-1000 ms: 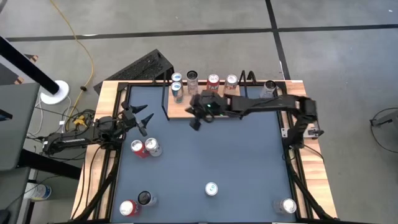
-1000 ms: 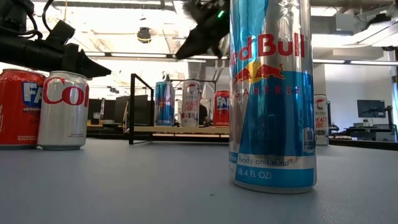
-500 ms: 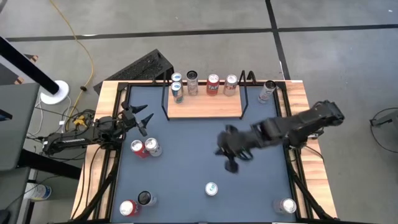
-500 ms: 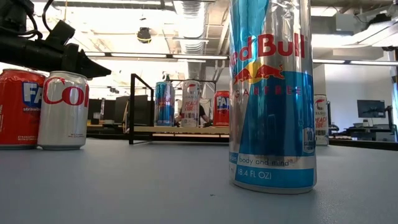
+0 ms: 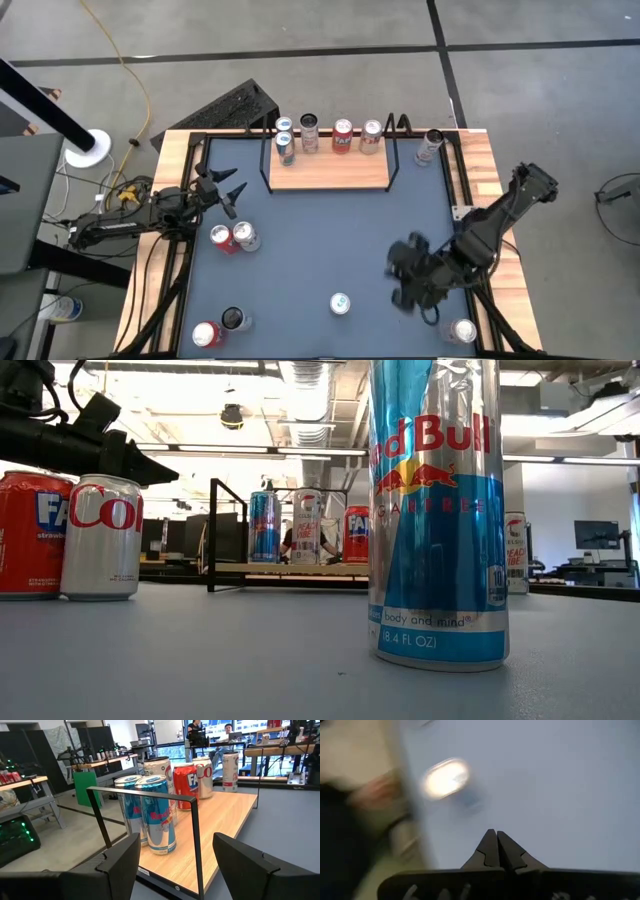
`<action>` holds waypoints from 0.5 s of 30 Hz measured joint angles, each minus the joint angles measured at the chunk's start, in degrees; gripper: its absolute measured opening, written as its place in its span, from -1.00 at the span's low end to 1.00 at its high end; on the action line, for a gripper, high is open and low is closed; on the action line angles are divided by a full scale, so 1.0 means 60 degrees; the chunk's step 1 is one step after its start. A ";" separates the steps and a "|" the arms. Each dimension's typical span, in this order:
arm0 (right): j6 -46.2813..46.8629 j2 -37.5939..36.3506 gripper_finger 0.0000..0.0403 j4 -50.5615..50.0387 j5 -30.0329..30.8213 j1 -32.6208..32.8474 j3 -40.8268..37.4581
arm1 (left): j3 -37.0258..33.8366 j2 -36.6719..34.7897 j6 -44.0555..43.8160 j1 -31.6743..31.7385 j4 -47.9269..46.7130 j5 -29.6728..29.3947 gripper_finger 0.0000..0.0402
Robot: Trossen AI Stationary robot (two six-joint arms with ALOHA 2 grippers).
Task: Place canned beverage on shelf
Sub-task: Put the bottom white-pink soda can on the shelf aligned with the other white-pink soda can
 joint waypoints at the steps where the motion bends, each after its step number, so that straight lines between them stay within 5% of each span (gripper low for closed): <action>1: 0.0341 -0.0076 -1.00 -0.0736 0.0698 -0.0105 0.0000 | 0.0000 0.0000 0.0000 0.0001 0.0002 0.0000 0.20; 6: 0.3419 -0.0508 -1.00 -0.4633 0.2761 -0.1260 -0.0032 | 0.0000 0.0000 0.0000 0.0000 -0.0002 0.0004 0.20; 15: 0.0317 -0.2919 -1.00 -0.3987 0.3228 -0.6394 -0.0959 | -0.0002 0.0000 0.0000 0.0000 0.0004 0.0001 0.20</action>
